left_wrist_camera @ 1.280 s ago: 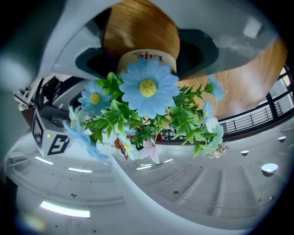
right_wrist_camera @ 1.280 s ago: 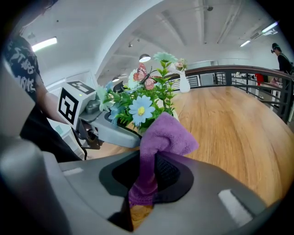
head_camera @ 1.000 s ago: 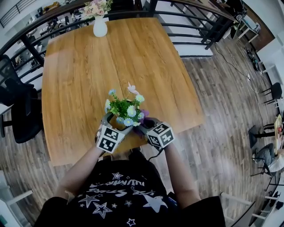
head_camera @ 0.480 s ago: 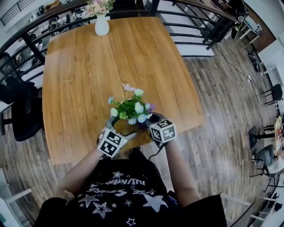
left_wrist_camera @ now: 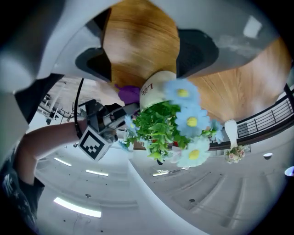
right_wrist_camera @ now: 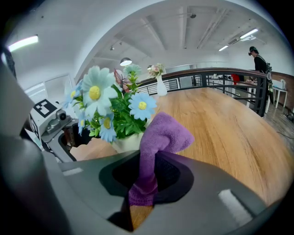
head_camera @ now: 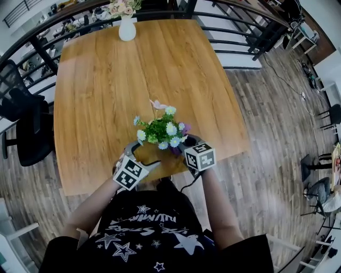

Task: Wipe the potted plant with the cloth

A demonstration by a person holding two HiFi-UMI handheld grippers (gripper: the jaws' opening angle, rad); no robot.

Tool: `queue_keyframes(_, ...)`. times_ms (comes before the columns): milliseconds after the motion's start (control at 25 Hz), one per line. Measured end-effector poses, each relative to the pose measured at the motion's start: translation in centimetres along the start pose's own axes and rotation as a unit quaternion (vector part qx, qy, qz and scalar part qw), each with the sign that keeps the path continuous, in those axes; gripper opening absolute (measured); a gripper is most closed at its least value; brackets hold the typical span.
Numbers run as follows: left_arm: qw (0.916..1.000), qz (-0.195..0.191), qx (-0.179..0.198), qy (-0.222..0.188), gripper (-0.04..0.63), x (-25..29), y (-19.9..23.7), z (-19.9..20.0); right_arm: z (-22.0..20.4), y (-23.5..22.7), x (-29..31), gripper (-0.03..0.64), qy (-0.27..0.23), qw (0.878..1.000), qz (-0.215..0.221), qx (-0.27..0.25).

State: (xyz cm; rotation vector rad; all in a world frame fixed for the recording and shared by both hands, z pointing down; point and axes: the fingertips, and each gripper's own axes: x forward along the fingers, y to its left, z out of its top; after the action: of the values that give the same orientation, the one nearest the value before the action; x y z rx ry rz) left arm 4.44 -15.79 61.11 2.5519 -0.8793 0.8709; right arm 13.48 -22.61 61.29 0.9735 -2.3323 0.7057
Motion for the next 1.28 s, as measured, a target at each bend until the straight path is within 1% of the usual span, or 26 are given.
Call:
queue_keyframes(200,0.9998,0.002,0.021,-0.002,0.46,0.1,2.9,-0.3,0.0,0.0,0.0,0.08,0.001,1.0,0.0,0.0)
queue_keyframes(320,0.9989,0.0,0.041,-0.022,0.463,0.3,4.4,0.7,-0.1,0.1,0.0,0.08,0.003,1.0,0.0,-0.002)
queue_keyframes(400,0.9974,-0.01,0.061,-0.036,0.471,0.4,5.1,1.7,-0.1,0.2,0.0,0.08,0.004,1.0,0.0,-0.002)
queue_keyframes(480,0.995,-0.024,0.088,-0.041,0.471,0.5,5.6,2.5,-0.1,0.2,0.0,0.08,0.006,1.0,0.001,-0.004)
queue_keyframes(600,0.9906,-0.047,0.123,-0.038,0.472,0.9,6.2,3.4,0.0,0.1,0.1,0.08,0.01,1.0,0.003,-0.009)
queue_keyframes(680,0.9881,-0.061,0.137,-0.031,0.472,1.4,6.2,3.7,0.0,0.0,0.1,0.08,0.012,1.0,0.003,-0.012)
queue_keyframes(760,0.9872,-0.077,0.139,-0.015,0.472,2.0,6.1,3.5,-0.1,0.0,0.1,0.08,0.012,1.0,0.004,-0.012)
queue_keyframes(840,0.9874,-0.082,0.135,0.003,0.471,2.5,6.2,2.8,-0.1,0.0,0.2,0.08,0.012,1.0,0.004,-0.011)
queue_keyframes(960,0.9868,-0.081,0.14,0.004,0.469,2.6,6.4,3.2,-0.1,0.2,0.3,0.08,0.011,1.0,0.005,-0.011)
queue_keyframes(1040,0.9864,-0.084,0.142,0.003,0.445,2.7,6.4,3.3,-0.1,0.2,0.3,0.08,0.01,1.0,0.005,-0.011)
queue_keyframes(1120,0.986,-0.087,0.142,0.005,0.401,2.7,6.4,3.2,-0.2,0.4,0.4,0.08,0.011,1.0,0.005,-0.011)
queue_keyframes(1200,0.9856,-0.092,0.141,0.007,0.396,2.7,6.2,3.1,-0.2,0.6,0.3,0.08,0.012,1.0,0.005,-0.014)
queue_keyframes(1280,0.9854,-0.095,0.141,0.007,0.377,2.7,5.9,3.1,-0.2,0.5,0.3,0.08,0.012,1.0,0.004,-0.015)
